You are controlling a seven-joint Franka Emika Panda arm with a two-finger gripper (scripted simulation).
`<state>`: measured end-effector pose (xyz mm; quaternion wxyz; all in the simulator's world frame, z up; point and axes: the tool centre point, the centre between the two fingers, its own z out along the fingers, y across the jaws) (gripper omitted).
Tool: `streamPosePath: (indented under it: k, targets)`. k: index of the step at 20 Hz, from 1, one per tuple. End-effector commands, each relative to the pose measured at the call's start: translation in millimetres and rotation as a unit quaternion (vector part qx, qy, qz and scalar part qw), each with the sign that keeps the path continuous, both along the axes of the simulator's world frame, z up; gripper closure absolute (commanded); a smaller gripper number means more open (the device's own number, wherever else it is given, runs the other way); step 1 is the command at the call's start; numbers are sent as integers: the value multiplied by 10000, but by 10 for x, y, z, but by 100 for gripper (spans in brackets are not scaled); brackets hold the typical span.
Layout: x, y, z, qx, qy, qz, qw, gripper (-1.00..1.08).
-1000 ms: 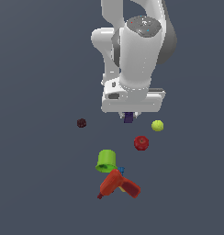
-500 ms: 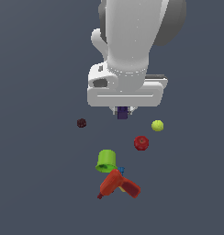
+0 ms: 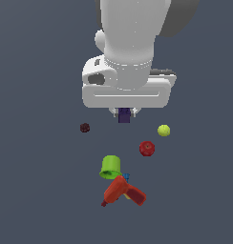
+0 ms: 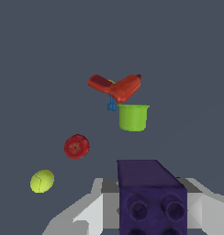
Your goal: Pick up a designated object from a clutter of objects.
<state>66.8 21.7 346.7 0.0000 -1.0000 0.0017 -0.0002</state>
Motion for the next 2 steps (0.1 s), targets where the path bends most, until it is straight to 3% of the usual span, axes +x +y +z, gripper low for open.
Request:
streamPosePath:
  k: [1,2]
  targets:
    - [15,-8,24,0,1,2,10000,108]
    - [16,-9,25,0,1,2,10000,108]
